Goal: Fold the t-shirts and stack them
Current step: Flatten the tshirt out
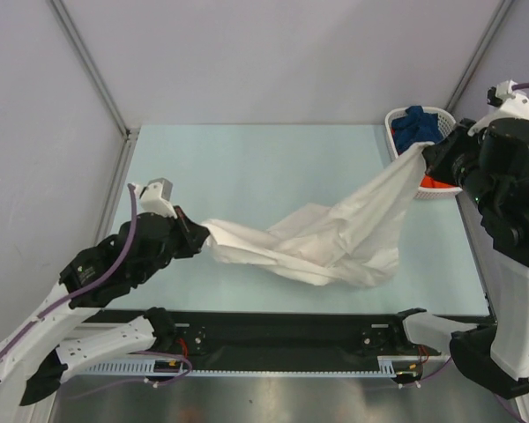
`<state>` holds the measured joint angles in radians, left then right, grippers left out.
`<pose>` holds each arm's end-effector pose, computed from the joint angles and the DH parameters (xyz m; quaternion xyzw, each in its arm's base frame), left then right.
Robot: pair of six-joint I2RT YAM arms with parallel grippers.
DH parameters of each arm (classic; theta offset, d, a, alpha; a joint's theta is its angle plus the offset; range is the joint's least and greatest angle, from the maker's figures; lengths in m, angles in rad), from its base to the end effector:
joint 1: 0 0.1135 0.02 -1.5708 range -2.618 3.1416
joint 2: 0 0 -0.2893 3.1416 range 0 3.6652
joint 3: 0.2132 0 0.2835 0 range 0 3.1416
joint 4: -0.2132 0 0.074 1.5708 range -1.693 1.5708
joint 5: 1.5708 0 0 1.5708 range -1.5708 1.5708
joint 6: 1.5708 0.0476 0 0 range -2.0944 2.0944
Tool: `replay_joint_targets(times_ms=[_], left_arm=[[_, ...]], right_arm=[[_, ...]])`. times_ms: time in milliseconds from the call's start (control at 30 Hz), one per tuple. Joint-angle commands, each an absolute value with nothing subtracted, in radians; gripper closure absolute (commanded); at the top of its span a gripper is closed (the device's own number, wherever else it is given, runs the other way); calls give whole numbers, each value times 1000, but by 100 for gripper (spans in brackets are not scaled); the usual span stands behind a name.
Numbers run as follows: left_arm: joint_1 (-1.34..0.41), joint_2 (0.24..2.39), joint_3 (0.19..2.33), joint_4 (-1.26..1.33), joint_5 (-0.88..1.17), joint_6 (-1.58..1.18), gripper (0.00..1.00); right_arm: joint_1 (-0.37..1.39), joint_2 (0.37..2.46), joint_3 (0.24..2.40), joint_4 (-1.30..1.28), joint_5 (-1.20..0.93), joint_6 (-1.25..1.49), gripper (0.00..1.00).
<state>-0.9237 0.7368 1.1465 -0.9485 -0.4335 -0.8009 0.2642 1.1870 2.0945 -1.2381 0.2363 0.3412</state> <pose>0.0983 -0.0969 0.4131 -0.0538 0.8544 -0.2442 0.4556 0.1465 0.0281 0.5980 0.0996 0.8049 0.0805 0.5794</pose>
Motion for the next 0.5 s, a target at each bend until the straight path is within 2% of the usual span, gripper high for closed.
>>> replay_joint_targets(times_ms=[0, 133, 167, 233, 367, 467], left_arm=[[-882, 781, 1233, -986, -502, -723, 100], [-686, 906, 1250, -962, -398, -654, 100], [-598, 917, 1250, -951, -384, -626, 100], [-531, 930, 1227, -870, -351, -577, 100], [-378, 1020, 1253, -824, -363, -482, 100], [-345, 1063, 1275, -787, -356, -466, 100]], right_arm=[[261, 1183, 1996, -1191, 245, 379, 100], [249, 1245, 1820, -1014, 204, 371, 100], [241, 1274, 1786, -976, 193, 371, 100], [216, 1377, 1746, -892, 183, 370, 100], [161, 1590, 1776, -786, 133, 350, 100], [137, 1796, 1877, -765, 130, 302, 100]])
